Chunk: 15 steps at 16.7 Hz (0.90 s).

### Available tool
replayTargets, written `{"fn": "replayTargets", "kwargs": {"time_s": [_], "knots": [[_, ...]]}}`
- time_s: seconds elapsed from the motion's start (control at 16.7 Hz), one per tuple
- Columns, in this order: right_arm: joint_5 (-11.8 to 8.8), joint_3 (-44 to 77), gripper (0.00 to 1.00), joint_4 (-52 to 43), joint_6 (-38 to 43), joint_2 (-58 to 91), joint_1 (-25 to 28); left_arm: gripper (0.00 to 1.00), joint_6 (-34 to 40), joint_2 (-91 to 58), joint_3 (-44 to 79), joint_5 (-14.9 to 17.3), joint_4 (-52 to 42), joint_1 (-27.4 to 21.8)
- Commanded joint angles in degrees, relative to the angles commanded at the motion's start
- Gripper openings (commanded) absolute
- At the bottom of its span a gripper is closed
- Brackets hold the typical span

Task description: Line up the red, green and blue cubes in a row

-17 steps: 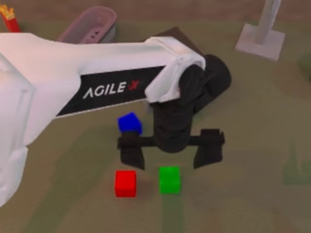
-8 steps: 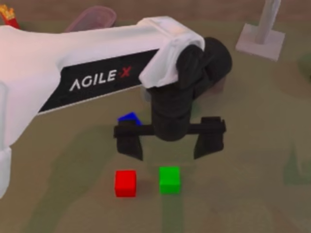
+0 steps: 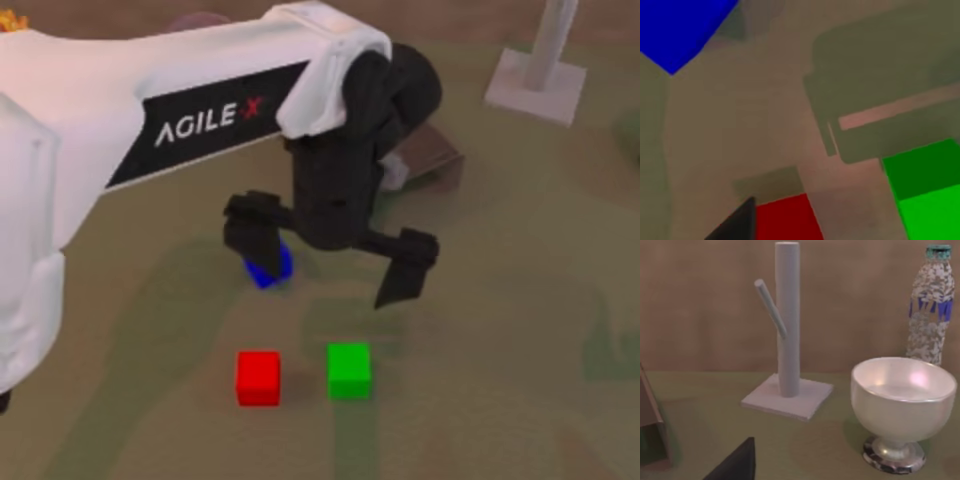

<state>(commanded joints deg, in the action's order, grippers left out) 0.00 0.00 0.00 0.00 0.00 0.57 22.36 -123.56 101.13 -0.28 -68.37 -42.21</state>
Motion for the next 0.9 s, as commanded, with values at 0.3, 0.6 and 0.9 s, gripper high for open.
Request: {"fn": "replayTargets", "kwargs": {"time_s": [0.3, 0.6, 0.9], "knots": [[0.0, 0.0, 1.0, 0.0, 0.0, 0.0, 0.0, 1.0, -28.9, -4.5, 4.7, 0.6, -1.9, 6.2], [0.0, 0.0, 1.0, 0.0, 0.0, 0.0, 0.0, 1.0, -48.8, -6.7, 8.4, 0.6, -2.3, 11.6], [0.0, 0.0, 1.0, 0.0, 0.0, 0.0, 0.0, 1.0, -53.8, -6.7, 9.5, 0.5, -2.0, 13.4]]}}
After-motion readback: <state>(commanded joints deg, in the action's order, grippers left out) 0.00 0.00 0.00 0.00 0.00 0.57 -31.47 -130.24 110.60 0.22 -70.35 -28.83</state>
